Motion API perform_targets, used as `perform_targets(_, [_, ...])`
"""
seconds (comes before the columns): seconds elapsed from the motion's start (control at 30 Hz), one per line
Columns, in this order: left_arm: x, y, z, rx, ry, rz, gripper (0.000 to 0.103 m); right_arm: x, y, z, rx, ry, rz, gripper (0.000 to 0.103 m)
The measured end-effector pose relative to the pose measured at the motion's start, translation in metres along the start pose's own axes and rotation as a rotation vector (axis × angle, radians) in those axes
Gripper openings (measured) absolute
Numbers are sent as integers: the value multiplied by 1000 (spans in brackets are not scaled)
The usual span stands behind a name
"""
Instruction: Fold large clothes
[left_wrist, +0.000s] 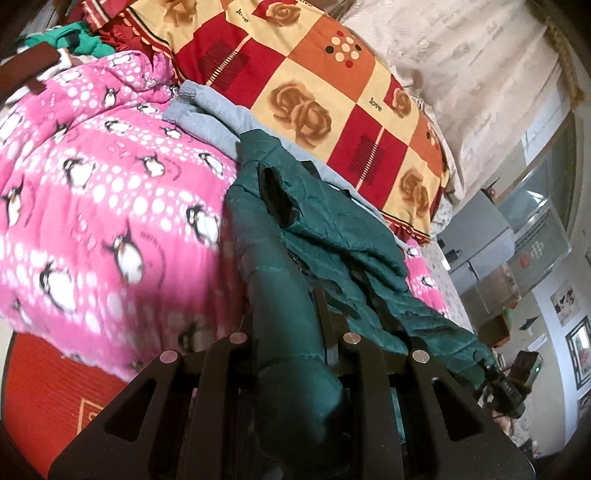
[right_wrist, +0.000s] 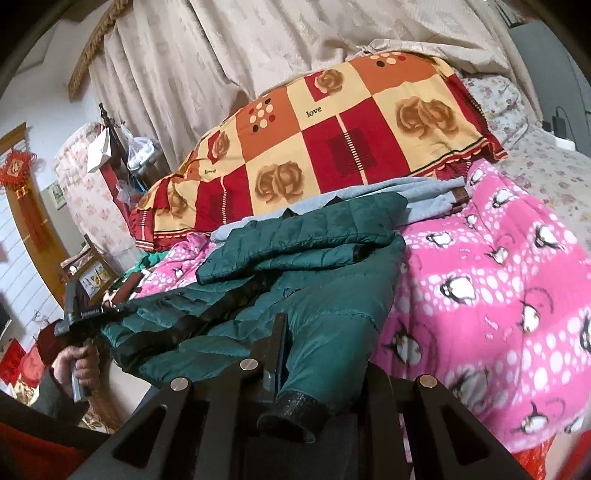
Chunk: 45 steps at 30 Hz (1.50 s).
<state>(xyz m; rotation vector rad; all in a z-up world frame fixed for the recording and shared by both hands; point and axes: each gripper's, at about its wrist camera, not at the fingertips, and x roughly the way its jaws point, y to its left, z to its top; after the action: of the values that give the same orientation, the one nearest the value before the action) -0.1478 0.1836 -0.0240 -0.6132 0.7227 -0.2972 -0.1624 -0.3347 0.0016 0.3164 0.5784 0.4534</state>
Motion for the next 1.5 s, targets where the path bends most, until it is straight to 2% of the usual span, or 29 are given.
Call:
perform_targets(0.27, [-29,-10,-16,7,-30,-43,16,-31,8,-12,13,-18,27,14])
perform_targets(0.57, [-36,-34,6,73,-89,-51,16,-42,14,4,5,-64,40,14])
perform_targets(0.67, [-35,-40,15,74,-126,-34,16,-41,15,14,12,-85,35,14])
perform_targets(0.73, [-32,-47,20,97,-150,5,16,-39,17,24,0,-98,24,14])
perform_targets(1.0, [-9,-52,46,104,-166,64,16,-17,25,56,-46,-85,-41,14])
perform_targets(1.07, [-1,-53,53,107,-161,98,16,-9,25,63,-52,-75,-59,14])
perform_targets(1.13, [12,-57,56,146,-142,189,17,-3,23,65,-46,-73,-65,14])
perform_targets(1.2, [29,-65,53,210,-120,313,17,3,22,64,-54,-66,-84,14])
perform_targets(1.23, [41,-70,48,260,-107,401,17,8,22,62,-60,-55,-98,14])
perform_targets(1.3, [57,-73,37,324,-94,503,17,19,21,57,-61,-29,-131,14])
perform_targets(1.4, [65,-75,27,365,-101,576,17,27,17,48,-53,-9,-179,15])
perform_targets(1.5, [64,-73,22,361,-106,587,17,26,12,45,-20,-9,-186,14])
